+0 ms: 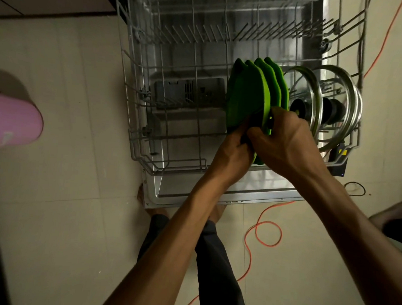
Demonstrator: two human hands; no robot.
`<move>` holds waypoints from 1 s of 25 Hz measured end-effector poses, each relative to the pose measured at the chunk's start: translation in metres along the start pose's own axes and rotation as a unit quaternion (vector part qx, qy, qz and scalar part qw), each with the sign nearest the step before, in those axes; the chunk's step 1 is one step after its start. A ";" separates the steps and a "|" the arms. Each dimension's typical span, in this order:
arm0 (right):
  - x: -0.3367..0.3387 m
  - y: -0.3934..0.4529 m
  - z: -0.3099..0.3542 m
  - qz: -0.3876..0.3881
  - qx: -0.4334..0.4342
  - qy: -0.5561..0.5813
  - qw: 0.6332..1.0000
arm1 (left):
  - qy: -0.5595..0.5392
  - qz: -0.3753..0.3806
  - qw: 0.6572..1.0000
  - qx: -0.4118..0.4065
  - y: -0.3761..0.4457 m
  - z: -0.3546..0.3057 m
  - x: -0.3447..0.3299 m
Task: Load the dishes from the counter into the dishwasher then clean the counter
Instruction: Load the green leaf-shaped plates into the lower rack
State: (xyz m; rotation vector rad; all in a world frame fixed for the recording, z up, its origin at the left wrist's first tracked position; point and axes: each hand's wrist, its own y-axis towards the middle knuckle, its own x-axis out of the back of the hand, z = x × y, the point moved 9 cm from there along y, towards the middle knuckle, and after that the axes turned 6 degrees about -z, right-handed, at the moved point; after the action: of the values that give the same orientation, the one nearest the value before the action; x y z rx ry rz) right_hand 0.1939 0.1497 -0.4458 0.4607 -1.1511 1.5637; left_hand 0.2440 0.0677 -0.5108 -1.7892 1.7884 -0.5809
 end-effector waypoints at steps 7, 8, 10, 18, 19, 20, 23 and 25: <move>-0.018 0.014 -0.002 0.029 -0.005 -0.003 1.000 | 0.015 -0.001 0.999 0.045 0.016 0.014 0.010; -0.020 0.016 -0.002 0.029 -0.007 -0.001 1.000 | 0.017 -0.005 0.999 0.051 0.019 0.016 0.012; -0.024 0.020 -0.002 0.027 -0.010 -0.003 1.000 | 0.018 -0.015 0.998 0.062 0.024 0.019 0.015; -0.038 0.028 -0.002 0.037 -0.007 -0.006 0.999 | 0.015 -0.041 0.991 0.130 0.030 0.035 0.022; -0.039 0.028 -0.003 0.035 -0.006 0.002 0.999 | 0.019 -0.042 0.990 0.130 0.029 0.034 0.023; -0.040 0.028 -0.005 0.032 -0.006 0.008 0.999 | 0.024 -0.041 0.991 0.128 0.028 0.032 0.023; -0.036 0.021 -0.005 0.011 0.001 0.018 1.000 | 0.047 -0.041 0.994 0.095 0.025 0.021 0.026; -0.031 0.013 -0.005 -0.013 0.012 0.033 0.999 | 0.068 -0.050 0.994 0.064 0.023 0.017 0.030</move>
State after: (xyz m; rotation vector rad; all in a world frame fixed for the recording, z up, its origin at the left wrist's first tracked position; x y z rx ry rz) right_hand 0.1934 0.1383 -0.4777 0.4352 -1.0733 1.5599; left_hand 0.2378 0.0395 -0.5410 -1.7971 1.7142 -0.8564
